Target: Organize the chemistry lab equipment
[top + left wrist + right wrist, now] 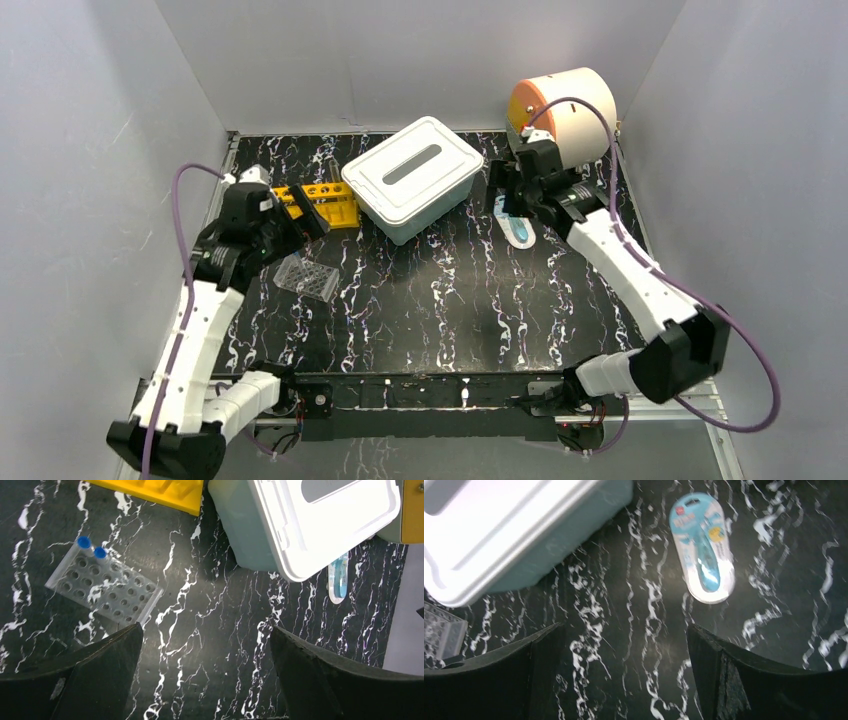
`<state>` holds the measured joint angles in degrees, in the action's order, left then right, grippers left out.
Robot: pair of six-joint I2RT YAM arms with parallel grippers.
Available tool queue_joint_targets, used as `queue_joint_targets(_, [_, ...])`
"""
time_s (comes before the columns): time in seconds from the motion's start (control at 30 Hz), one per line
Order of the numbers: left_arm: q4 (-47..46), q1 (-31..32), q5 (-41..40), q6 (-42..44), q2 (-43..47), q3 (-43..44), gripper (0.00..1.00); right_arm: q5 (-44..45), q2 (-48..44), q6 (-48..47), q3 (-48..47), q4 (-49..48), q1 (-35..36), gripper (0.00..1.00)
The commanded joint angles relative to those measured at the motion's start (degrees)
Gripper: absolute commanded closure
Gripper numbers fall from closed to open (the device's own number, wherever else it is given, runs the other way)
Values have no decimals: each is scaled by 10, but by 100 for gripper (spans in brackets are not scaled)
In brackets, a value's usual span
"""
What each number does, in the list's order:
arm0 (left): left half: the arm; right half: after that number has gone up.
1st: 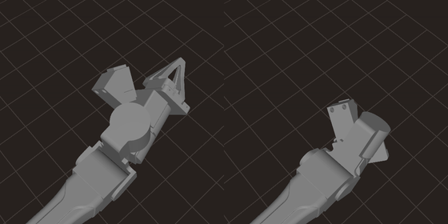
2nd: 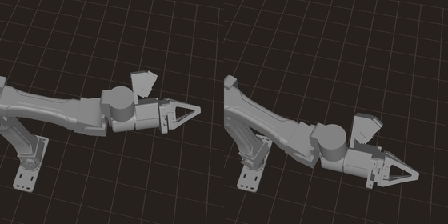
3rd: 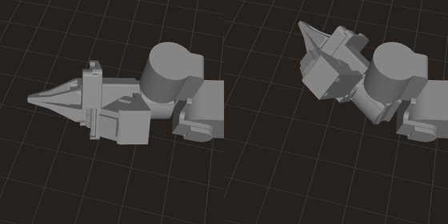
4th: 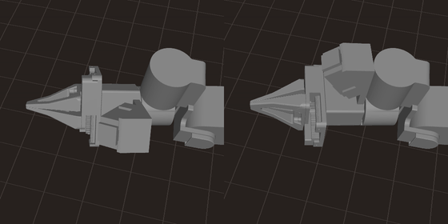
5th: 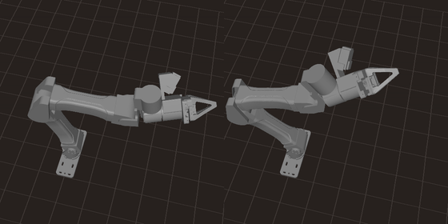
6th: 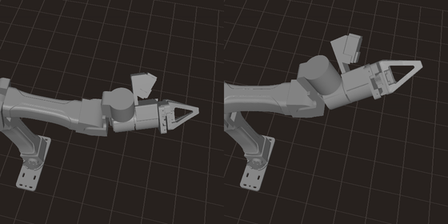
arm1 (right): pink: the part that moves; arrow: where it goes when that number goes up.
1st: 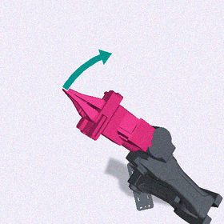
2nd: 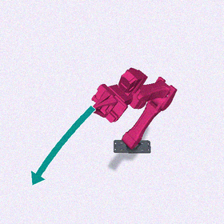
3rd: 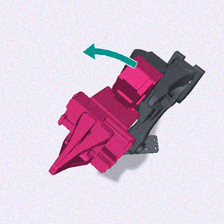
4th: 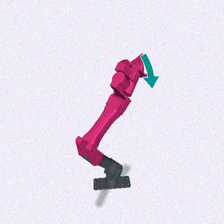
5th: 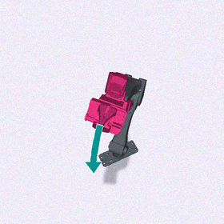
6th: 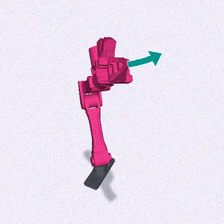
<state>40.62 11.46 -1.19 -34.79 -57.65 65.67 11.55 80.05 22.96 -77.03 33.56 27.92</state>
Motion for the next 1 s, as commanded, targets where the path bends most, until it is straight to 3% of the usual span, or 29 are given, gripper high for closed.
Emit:
queue_joint_targets(0.0, [67, 3, -40, -2, 76, -5, 2, 81, -100, 15, 29, 80, -1, 1])
queue_joint_targets(0.2, [126, 5, -76, 27, 142, 45, 2, 152, -216, 5, 29, 118, -1, 1])
queue_joint_targets(0.57, [271, 4, -172, 82, 119, 271, 2, 174, -312, -35, -23, 103, -1, 1])
queue_joint_targets(0.97, [289, 4, -149, 39, 131, 277, 2, 155, -357, -29, 10, 90, -1, 1])
